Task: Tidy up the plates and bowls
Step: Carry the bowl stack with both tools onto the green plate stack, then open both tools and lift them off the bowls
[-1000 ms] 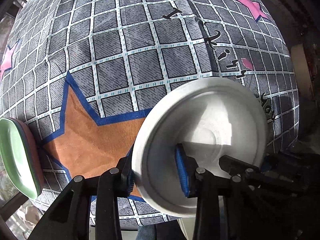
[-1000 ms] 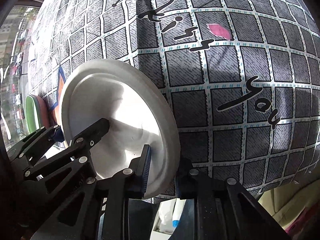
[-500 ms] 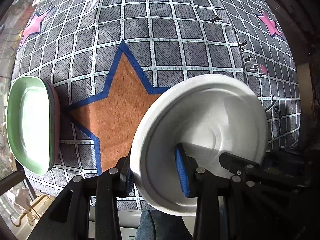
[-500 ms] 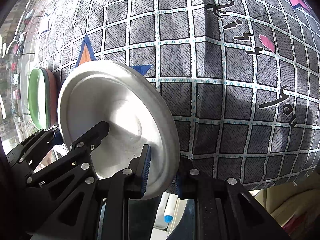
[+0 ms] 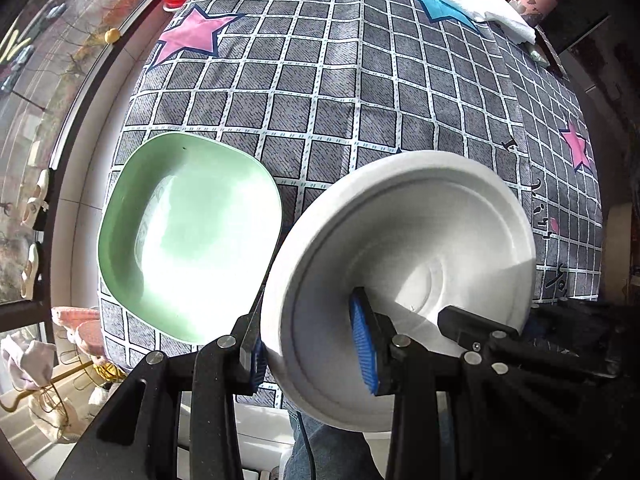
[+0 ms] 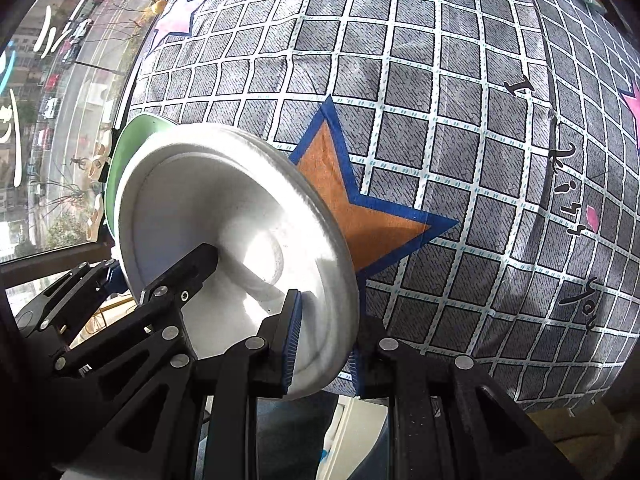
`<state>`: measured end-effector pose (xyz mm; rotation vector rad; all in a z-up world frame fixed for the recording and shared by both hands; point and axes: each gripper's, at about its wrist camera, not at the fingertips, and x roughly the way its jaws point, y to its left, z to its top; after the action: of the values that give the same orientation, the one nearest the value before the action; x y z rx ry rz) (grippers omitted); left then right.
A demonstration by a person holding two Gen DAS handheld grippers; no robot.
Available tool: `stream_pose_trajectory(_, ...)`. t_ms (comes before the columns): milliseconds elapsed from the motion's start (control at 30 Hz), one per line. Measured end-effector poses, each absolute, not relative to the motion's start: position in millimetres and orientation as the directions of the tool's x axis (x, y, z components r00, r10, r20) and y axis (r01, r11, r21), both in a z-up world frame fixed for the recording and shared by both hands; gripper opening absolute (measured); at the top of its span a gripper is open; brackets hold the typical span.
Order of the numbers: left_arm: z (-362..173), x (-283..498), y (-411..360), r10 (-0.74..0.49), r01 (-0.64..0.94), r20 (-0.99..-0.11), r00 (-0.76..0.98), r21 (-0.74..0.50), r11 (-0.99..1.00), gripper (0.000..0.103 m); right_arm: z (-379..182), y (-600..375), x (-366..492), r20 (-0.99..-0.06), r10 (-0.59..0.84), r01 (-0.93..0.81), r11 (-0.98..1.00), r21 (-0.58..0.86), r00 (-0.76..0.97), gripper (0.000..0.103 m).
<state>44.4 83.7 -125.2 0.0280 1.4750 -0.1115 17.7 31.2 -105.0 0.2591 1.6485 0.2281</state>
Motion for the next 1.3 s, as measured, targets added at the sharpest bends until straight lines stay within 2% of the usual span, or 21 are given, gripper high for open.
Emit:
stream_pose_trajectory(233, -107, 44, 133, -0.025, -0.012, -0.990, 0.142, -0.027, 1.000, 0.039, -91, 93, 41, -0.947, 0.313, -0.072, 0.945, 0.318, -0.065, 0.023)
stream_pose_trajectory(467, -116, 58, 176, 0.001, -0.100, -0.991, 0.137, -0.013, 0.995, 0.039, -114, 129, 69, -0.944, 0.321, -0.160, 0.931, 0.328, -0.069, 0.023)
stream_pose_trajectory(933, -153, 75, 210, 0.012, -0.134, -0.996, 0.088, 0.000, 0.991, 0.039, -155, 175, 91, -0.953, 0.286, -0.203, 0.932, 0.300, -0.095, 0.023)
stream_pose_trajectory(1000, -153, 77, 209, 0.025, -0.116, -0.995, 0.094, 0.014, 0.993, 0.043, -155, 174, 93, -0.963, 0.257, -0.217, 0.938, 0.269, -0.083, 0.023)
stream_pose_trajectory(1033, -152, 77, 209, 0.040, -0.109, -0.995, 0.097, 0.029, 0.994, 0.049, -155, 175, 94, -0.965, 0.250, -0.222, 0.939, 0.261, -0.077, 0.023)
stream_pose_trajectory(1133, -145, 74, 212, 0.111, -0.110, -0.986, 0.125, 0.097, 0.989, 0.076, -155, 176, 98, -0.969, 0.237, -0.223, 0.943, 0.245, -0.064, 0.024)
stream_pose_trajectory(1200, -139, 71, 216, 0.144, -0.123, -0.979, 0.141, 0.127, 0.984, 0.080, -150, 171, 98, -0.972, 0.231, -0.215, 0.948, 0.235, -0.045, 0.040)
stream_pose_trajectory(1267, -135, 68, 223, 0.139, -0.135, -0.981, 0.134, 0.121, 0.983, 0.083, -142, 164, 98, -0.975, 0.221, -0.199, 0.955, 0.218, -0.007, 0.075)
stream_pose_trajectory(1300, -133, 67, 225, 0.130, -0.138, -0.982, 0.137, 0.111, 0.984, 0.084, -136, 158, 97, -0.974, 0.228, -0.191, 0.956, 0.220, 0.018, 0.081)
